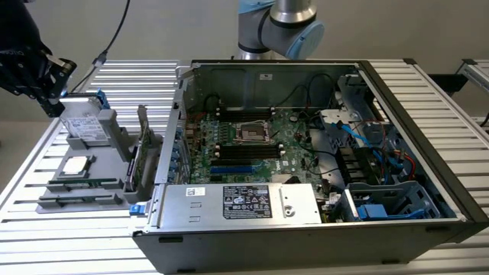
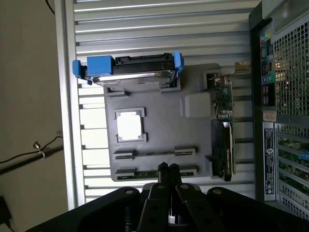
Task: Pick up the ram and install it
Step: 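Pick up the ram and move it above insertion slot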
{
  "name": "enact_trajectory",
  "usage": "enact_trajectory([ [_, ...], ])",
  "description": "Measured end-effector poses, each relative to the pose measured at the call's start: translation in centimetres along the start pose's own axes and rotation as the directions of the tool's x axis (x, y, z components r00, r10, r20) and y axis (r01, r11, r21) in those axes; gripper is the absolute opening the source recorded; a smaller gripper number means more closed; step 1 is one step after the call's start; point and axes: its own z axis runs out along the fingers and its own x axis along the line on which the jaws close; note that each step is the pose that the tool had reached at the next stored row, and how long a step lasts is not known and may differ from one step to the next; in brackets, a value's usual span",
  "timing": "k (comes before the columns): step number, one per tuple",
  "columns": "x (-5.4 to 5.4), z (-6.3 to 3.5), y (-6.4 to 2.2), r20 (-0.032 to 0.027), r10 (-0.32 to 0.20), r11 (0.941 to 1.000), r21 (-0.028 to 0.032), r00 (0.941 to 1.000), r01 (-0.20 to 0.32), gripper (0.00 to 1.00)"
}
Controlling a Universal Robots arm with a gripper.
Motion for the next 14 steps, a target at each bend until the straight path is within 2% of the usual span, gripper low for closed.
enact_trajectory([
  [3, 0.01, -0.01, 0.0, -0.0006, -0.013, 0.9999, 0.0005, 0.9999, 0.013, 0.1],
  [7, 0.04, 0.0, 0.0, -0.0032, -0.075, 0.9972, 0.0026, 0.9972, 0.075, 0.1],
  [10, 0.07, 0.01, -0.01, -0.0056, -0.128, 0.9918, 0.0046, 0.9918, 0.128, 0.1],
  [14, 0.1, 0.0, -0.01, -0.0091, -0.198, 0.9802, 0.0069, 0.9802, 0.198, 0.1],
])
